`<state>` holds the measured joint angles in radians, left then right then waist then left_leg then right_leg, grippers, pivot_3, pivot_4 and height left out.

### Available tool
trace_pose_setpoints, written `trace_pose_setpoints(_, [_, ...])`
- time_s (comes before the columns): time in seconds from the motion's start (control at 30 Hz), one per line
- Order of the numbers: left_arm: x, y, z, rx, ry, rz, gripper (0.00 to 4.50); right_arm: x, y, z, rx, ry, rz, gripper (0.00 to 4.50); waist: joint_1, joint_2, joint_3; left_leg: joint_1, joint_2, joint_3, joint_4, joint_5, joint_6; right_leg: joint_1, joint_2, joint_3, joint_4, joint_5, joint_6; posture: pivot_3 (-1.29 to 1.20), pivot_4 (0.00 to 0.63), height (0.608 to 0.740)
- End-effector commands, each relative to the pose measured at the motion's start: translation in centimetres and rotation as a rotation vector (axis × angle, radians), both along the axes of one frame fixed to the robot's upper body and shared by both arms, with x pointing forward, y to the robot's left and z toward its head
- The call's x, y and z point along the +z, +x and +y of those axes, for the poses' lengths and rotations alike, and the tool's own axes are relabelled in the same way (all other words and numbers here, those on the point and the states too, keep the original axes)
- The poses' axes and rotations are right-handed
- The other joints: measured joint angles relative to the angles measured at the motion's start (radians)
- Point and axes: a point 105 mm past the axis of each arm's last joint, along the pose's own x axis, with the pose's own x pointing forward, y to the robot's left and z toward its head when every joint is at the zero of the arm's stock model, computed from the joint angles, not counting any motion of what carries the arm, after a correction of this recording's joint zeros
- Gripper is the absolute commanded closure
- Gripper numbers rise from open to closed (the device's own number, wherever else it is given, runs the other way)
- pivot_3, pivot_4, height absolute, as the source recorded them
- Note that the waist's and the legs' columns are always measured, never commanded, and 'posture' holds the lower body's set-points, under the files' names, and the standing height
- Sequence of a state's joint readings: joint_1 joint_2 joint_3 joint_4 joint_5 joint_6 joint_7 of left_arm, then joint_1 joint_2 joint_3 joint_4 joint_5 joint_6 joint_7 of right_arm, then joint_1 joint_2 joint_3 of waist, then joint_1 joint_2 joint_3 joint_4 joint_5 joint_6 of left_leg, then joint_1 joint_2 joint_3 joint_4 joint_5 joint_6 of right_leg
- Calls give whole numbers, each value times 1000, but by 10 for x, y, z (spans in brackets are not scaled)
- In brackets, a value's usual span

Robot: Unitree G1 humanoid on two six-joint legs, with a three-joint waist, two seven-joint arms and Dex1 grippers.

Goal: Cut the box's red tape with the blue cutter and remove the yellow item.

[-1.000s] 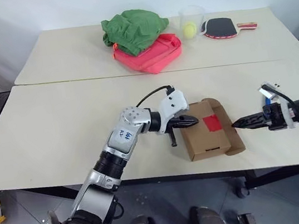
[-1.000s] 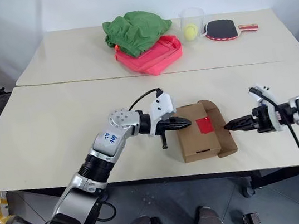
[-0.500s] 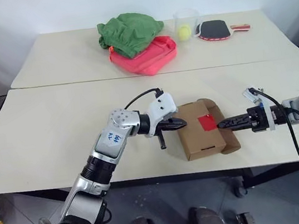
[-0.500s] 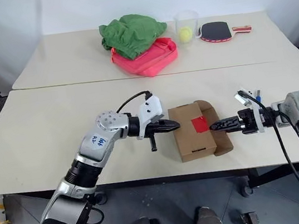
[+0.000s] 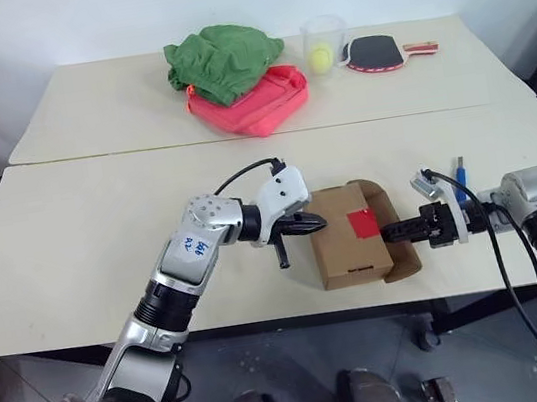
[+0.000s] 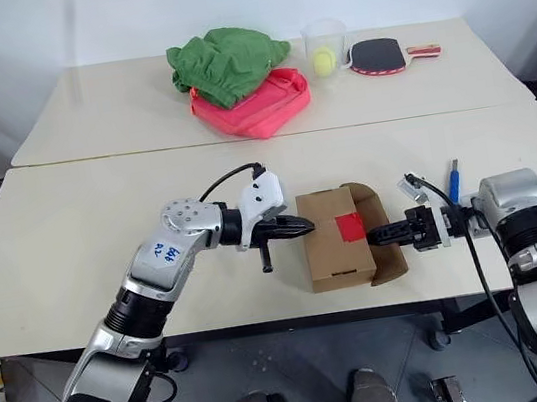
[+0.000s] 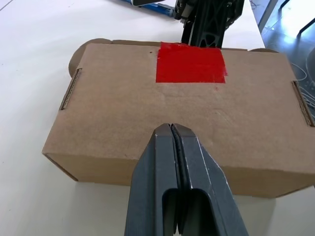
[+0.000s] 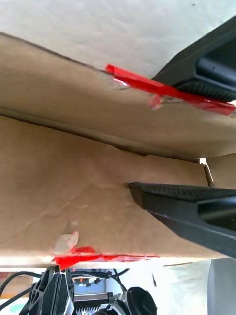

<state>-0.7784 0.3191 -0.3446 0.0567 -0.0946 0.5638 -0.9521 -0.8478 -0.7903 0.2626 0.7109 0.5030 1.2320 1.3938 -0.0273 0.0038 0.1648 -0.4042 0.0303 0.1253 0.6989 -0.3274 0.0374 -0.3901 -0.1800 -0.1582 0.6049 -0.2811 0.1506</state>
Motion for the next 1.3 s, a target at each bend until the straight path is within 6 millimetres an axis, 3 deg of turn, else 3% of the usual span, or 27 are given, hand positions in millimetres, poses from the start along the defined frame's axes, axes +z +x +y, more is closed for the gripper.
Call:
trace_pose_setpoints(0.03, [-6, -1, 1, 8, 12, 15, 4500, -14, -4, 3, 9, -47, 54, 2525, 0, 0, 0, 0, 0, 0, 0, 0, 0, 0, 0, 0, 0, 0, 0, 0, 150, 740])
trace_pose_setpoints(0.17, [-6, -1, 0, 11, 7, 12, 4500, -31, -15, 5, 35, -76, 103, 2525, 0, 0, 0, 0, 0, 0, 0, 0, 0, 0, 0, 0, 1, 0, 0, 0, 150, 740])
trace_pose_setpoints(0.27, [-7, -2, 1, 9, 10, 14, 4500, -37, -22, 9, 55, -66, 117, 3141, 1, -1, -1, 1, 0, -1, 0, 0, -1, 0, 0, 0, 2, 0, 0, 0, 150, 740])
trace_pose_setpoints(0.33, [-8, -3, 2, 5, 17, 14, 4500, -37, -19, 12, 37, -52, 105, 3786, 0, -2, -2, 1, 0, -2, 0, 0, -1, 0, 0, -1, 2, 0, 0, 0, 150, 740])
trace_pose_setpoints(0.4, [-8, -4, 2, 2, 20, 14, 4500, -38, -17, 12, 25, -61, 95, 4429, 0, -12, -8, 2, 1, -2, 0, 0, -2, 0, 0, -1, 3, 0, -1, 0, 150, 740])
trace_pose_setpoints(0.53, [-10, -6, 2, -4, 25, 18, 4500, -42, -15, 3, -12, -116, 84, 4471, 1, -21, -13, 2, 2, -3, 1, 0, -2, 3, 0, -1, 0, -1, -1, 0, 150, 740])
trace_pose_setpoints(0.7, [-12, -9, -5, -18, 11, 26, 4500, -37, -12, -16, -70, -194, 65, 4471, 5, -21, -13, 7, 4, -6, 0, 0, -2, 11, -2, -2, -5, -1, -2, 0, 150, 740])
trace_pose_setpoints(0.77, [-12, -10, -14, -29, -13, 30, 4500, -21, -14, -23, -71, -204, 45, 4471, 12, -19, -12, 8, 3, -6, 0, 0, -1, 13, -3, -2, -6, -1, -1, 0, 150, 740])
trace_pose_setpoints(0.9, [-13, -12, -34, -66, -55, 38, 4500, 13, -13, -33, -106, -212, 2, 4471, 43, -3, -9, 2, -1, -6, 1, 0, 3, 10, -6, -1, -12, 0, 0, 0, 150, 740])
trace_pose_setpoints(1.1, [-11, -12, -58, -103, -114, 31, 4500, 58, -25, -39, -106, -214, -40, 4471, 53, 5, -4, -4, -2, -4, 0, 0, 3, 4, -5, -2, -12, 0, 0, 0, 150, 740])
trace_pose_setpoints(1.3, [-10, -12, -76, -109, -181, 30, 4500, 87, -41, -40, -69, -272, -76, 4471, 52, 6, -3, -7, -3, -2, 0, 0, 3, -1, -4, -1, -12, 0, 0, 0, 150, 740])
